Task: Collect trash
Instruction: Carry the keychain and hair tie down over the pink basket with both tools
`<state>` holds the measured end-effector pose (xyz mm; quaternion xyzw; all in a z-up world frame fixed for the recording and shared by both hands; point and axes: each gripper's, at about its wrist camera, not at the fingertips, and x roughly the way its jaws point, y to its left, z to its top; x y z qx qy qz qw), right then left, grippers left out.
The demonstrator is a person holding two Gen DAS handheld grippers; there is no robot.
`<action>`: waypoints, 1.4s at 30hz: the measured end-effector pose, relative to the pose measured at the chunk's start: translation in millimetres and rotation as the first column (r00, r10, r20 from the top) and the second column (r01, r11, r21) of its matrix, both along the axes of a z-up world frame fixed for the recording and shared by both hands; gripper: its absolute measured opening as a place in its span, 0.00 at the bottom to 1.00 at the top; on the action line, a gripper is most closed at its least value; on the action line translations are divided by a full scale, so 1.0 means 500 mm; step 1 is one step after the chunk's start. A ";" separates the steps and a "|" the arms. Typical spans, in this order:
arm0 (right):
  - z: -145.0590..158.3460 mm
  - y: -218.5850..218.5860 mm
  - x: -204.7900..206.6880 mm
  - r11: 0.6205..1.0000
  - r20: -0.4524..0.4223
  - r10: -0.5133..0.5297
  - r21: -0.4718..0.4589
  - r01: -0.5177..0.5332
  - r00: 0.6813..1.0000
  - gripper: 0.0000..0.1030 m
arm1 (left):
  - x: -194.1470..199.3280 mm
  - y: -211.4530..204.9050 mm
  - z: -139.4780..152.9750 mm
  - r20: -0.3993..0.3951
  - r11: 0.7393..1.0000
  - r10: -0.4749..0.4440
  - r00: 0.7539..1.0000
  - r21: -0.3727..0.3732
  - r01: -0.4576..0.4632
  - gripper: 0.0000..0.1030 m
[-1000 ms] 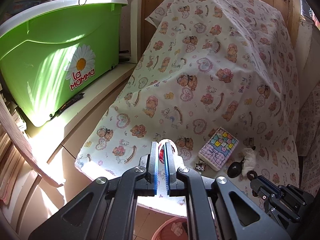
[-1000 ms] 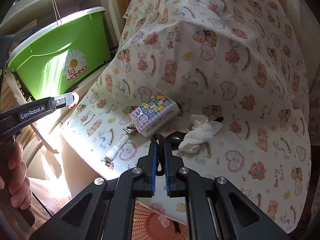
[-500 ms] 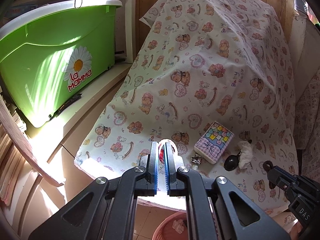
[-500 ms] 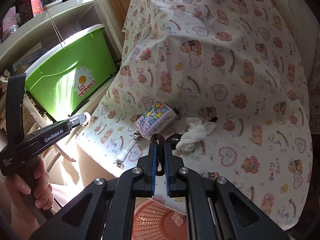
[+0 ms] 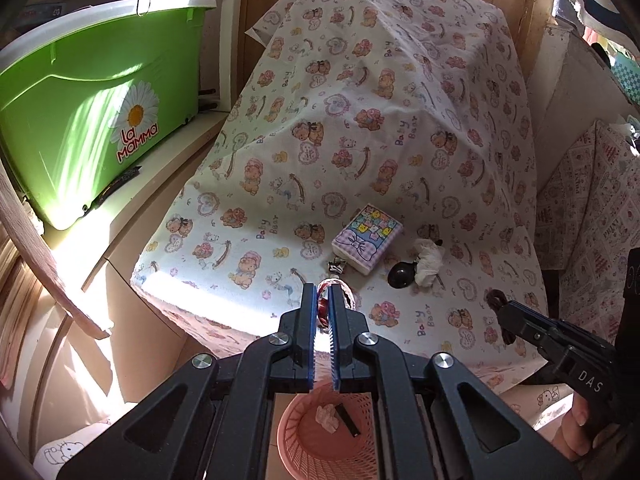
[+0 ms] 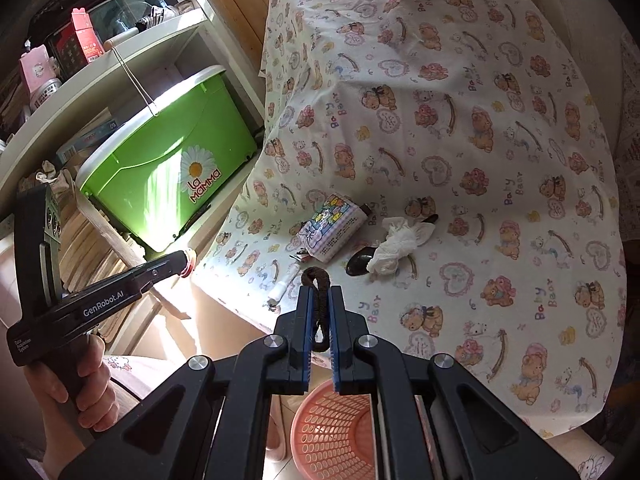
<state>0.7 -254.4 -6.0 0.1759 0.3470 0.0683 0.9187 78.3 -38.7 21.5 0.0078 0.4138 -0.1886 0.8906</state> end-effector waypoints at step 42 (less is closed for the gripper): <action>-0.351 0.099 -0.014 0.962 -0.548 -0.067 -0.257 -0.092 0.834 0.08 | -0.032 -0.087 -0.433 -0.558 0.974 -0.001 0.830 0.187 0.127 0.05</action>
